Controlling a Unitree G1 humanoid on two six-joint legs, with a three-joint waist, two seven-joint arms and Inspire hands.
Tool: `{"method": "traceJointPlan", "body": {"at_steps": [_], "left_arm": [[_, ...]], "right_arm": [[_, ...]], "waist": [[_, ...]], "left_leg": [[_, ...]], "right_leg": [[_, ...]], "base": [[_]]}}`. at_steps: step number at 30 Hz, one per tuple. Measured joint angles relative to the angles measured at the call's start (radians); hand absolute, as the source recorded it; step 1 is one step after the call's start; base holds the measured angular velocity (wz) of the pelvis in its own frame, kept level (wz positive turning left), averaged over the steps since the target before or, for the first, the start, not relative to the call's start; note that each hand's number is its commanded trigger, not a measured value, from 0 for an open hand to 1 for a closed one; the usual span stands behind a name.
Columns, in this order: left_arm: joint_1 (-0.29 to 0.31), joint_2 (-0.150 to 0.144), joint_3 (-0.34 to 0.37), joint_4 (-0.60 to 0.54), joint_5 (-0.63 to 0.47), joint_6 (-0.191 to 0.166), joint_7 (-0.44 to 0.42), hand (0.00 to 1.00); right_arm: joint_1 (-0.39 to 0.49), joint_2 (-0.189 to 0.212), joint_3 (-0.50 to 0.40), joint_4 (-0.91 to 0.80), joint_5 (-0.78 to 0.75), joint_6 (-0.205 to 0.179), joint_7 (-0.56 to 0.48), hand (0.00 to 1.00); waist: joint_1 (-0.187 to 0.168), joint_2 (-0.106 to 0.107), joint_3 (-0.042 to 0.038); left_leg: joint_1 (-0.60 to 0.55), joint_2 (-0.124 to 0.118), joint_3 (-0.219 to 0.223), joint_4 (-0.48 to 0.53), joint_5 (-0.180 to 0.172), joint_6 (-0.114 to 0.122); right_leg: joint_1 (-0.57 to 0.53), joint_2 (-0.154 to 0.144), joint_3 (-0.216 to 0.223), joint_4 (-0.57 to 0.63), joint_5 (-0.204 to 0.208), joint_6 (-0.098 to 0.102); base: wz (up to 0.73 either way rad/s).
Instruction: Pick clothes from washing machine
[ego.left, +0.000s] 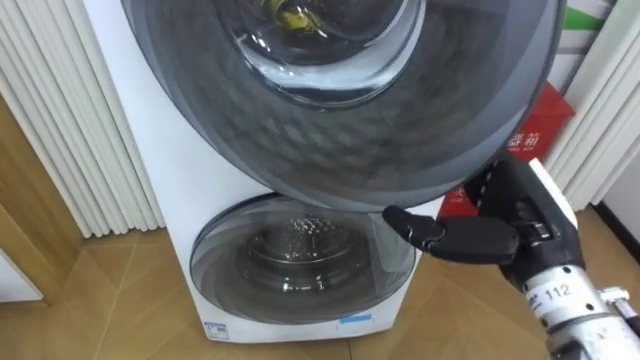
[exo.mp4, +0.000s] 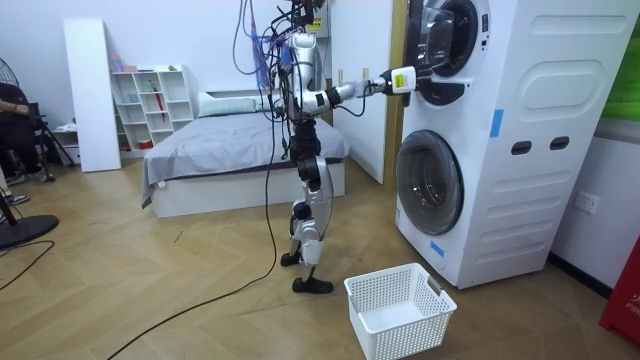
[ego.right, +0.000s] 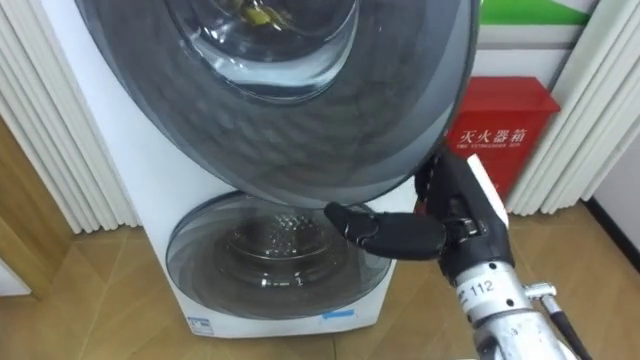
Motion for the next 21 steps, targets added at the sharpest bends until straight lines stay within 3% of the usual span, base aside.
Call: {"method": "traceJointPlan", "body": {"at_steps": [5,8,21], "left_arm": [[0.008,0.000,0.021,-0.001,0.000,-0.017,-0.018,0.00],[0.012,0.000,0.021,0.000,0.001,-0.021,-0.028,0.00],[-0.009,0.002,0.017,0.030,0.003,-0.037,-0.046,0.00]], "right_arm": [[-0.087,0.000,-0.018,-0.107,0.006,-0.002,0.003,0.00],[-0.153,0.000,-0.030,-0.158,0.019,-0.040,0.029,0.00],[-0.167,0.003,-0.031,-0.163,0.026,-0.044,0.103,0.00]], "waist": [[0.000,-0.005,-0.0027],[0.000,-0.013,-0.0084],[-0.001,-0.022,-0.0055]], "left_leg": [[-0.008,0.000,0.001,0.005,0.002,0.001],[-0.006,0.000,-0.006,0.006,0.002,0.001],[-0.007,0.001,0.000,0.001,0.002,0.001]], "right_leg": [[-0.009,0.001,0.006,0.003,0.000,0.000],[-0.002,0.003,0.001,-0.003,0.000,-0.001],[-0.011,0.003,0.007,-0.002,0.000,-0.002]], "base": [[0.00],[0.06],[-0.03]]}}
